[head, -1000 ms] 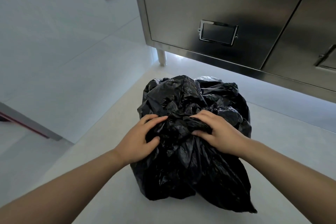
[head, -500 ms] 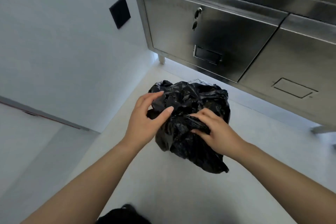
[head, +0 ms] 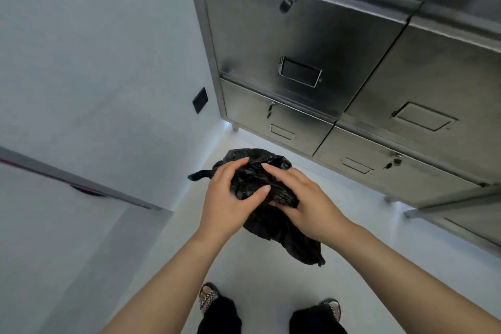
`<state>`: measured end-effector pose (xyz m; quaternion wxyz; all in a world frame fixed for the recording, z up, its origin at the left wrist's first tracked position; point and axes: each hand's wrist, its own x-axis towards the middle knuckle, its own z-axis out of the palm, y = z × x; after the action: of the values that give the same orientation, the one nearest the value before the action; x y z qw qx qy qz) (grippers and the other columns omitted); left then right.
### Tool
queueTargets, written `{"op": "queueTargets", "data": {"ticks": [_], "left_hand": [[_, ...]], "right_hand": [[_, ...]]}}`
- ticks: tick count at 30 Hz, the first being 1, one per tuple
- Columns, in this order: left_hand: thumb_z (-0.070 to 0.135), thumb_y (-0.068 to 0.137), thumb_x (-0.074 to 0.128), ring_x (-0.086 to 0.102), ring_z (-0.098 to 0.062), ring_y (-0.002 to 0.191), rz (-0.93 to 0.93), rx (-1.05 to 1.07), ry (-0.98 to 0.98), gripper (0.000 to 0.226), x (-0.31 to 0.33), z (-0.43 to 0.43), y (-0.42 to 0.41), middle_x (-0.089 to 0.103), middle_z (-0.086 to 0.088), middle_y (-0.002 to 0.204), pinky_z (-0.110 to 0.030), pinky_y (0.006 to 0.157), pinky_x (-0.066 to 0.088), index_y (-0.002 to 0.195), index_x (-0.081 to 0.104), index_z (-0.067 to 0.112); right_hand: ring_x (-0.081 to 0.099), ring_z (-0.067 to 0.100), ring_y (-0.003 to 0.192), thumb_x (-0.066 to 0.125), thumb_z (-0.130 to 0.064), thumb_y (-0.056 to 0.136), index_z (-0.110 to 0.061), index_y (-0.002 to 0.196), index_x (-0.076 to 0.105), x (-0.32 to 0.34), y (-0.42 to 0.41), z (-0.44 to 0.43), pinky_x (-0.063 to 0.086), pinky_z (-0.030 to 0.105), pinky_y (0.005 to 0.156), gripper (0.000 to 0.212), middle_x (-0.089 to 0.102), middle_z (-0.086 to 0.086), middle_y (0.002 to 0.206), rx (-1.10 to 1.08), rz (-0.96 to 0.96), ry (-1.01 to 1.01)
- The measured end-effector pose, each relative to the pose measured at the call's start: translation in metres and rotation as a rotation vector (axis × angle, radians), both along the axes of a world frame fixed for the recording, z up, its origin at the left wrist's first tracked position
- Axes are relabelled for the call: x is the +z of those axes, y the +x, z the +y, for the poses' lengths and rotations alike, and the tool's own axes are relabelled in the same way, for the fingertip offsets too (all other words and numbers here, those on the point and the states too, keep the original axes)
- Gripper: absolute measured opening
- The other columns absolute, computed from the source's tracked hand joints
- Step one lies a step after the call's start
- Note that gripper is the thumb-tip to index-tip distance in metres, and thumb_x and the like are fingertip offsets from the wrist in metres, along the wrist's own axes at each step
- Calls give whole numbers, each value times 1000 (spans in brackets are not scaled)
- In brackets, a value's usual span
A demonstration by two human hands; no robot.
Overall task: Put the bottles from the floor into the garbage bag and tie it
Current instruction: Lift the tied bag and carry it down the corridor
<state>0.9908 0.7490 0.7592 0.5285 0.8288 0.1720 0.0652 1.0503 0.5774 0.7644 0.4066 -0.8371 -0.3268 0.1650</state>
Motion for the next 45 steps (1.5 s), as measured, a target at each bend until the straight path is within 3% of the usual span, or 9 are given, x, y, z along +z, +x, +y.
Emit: {"op": "queueTargets", "data": {"ticks": [4, 7, 11, 15, 21, 28, 32, 38, 45], "left_hand": [[49, 65, 76, 48, 3, 117, -27, -99, -50, 61, 53, -8, -8, 53, 20, 122, -25, 101, 42, 121, 53, 39], [57, 62, 72, 47, 5, 116, -74, -251, -41, 62, 84, -27, -1, 52, 24, 120, -21, 100, 40, 118, 54, 41], [67, 63, 65, 40, 22, 110, -138, -522, -26, 56, 118, -74, 17, 50, 29, 117, 2, 87, 31, 114, 55, 45], [73, 65, 54, 33, 29, 109, -158, -728, -19, 56, 144, -134, 32, 44, 40, 115, -4, 89, 27, 115, 54, 48], [65, 75, 47, 41, 16, 113, -222, -1040, 70, 50, 164, -251, 31, 51, 26, 118, -6, 90, 27, 117, 56, 40], [60, 78, 47, 41, 19, 109, -248, -1288, 118, 44, 160, -388, 15, 46, 36, 113, -14, 94, 30, 116, 57, 39], [62, 76, 46, 39, 23, 109, -271, -1416, 128, 43, 164, -455, 9, 47, 32, 113, -2, 87, 28, 114, 55, 42], [49, 85, 55, 43, 6, 114, -351, -1606, 198, 39, 168, -556, 45, 49, 23, 120, -16, 96, 29, 122, 56, 34], [56, 85, 51, 44, -8, 121, -482, -1834, 319, 47, 173, -679, 121, 49, 12, 128, -23, 95, 31, 126, 52, 34]], "right_hand": [[52, -3, 106, 67, -22, 84, -41, 134, 44, 69, -21, -17, 35, 8, 91, 59, 55, -10, 111, -82, 8, 81], [54, 3, 101, 67, -20, 84, -49, 125, 50, 105, -44, -46, 37, 9, 88, 53, 55, -13, 103, -240, -17, 78], [56, 3, 99, 66, -14, 85, -49, 112, 56, 136, -82, -100, 40, 14, 90, 46, 57, -10, 100, -533, -39, 90], [56, 8, 103, 66, -14, 84, -47, 107, 58, 156, -121, -160, 40, 18, 93, 40, 61, -4, 102, -817, -47, 103], [58, 7, 107, 67, -11, 84, -39, 103, 62, 174, -183, -265, 42, 19, 96, 34, 63, 0, 111, -1156, -25, 180], [60, -3, 101, 64, -4, 85, -25, 101, 66, 187, -241, -377, 42, 9, 87, 27, 66, -9, 109, -1367, 16, 386], [61, -3, 100, 65, -5, 84, -24, 102, 67, 186, -254, -426, 43, 8, 85, 26, 67, -9, 110, -1485, -19, 427], [55, -15, 102, 66, -11, 84, -38, 97, 65, 190, -242, -497, 37, 0, 81, 30, 62, -21, 111, -1692, -97, 334], [54, -17, 97, 65, -13, 86, -31, 103, 65, 228, -213, -577, 41, 1, 80, 25, 61, -25, 107, -1926, -194, 181]]}}
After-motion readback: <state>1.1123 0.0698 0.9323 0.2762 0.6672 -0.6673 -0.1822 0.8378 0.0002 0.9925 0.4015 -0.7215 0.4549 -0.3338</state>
